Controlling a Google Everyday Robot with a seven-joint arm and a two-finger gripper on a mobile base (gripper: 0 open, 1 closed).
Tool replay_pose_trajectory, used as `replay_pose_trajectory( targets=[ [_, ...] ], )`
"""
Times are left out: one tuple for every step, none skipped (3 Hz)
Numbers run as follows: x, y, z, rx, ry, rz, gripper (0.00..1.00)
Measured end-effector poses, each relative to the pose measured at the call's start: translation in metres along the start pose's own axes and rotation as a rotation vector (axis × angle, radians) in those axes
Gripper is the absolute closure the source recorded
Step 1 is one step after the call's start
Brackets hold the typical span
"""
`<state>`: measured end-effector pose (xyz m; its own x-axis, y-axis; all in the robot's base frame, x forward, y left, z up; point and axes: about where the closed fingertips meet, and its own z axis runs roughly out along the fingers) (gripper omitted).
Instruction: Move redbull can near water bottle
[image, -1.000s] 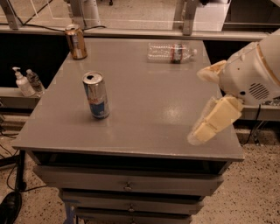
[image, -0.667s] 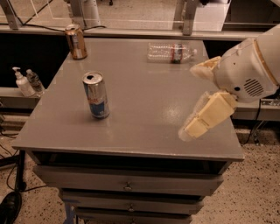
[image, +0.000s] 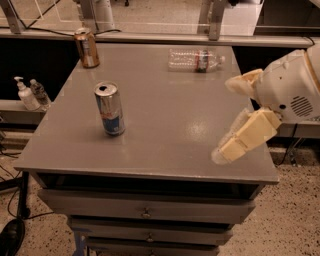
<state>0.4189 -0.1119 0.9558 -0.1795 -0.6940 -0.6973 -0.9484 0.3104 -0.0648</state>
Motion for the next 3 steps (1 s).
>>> replay_pose_trajectory(
  targets=[
    [0.015,0.006,0.024,-0.006,-0.112,0.031,0.0],
    [0.017,-0.007,0.078,0.006,-0.263,0.05,0.0],
    [-0.004,-0.028,0.126,0.019,-0.395,0.036,0.0]
  ],
)
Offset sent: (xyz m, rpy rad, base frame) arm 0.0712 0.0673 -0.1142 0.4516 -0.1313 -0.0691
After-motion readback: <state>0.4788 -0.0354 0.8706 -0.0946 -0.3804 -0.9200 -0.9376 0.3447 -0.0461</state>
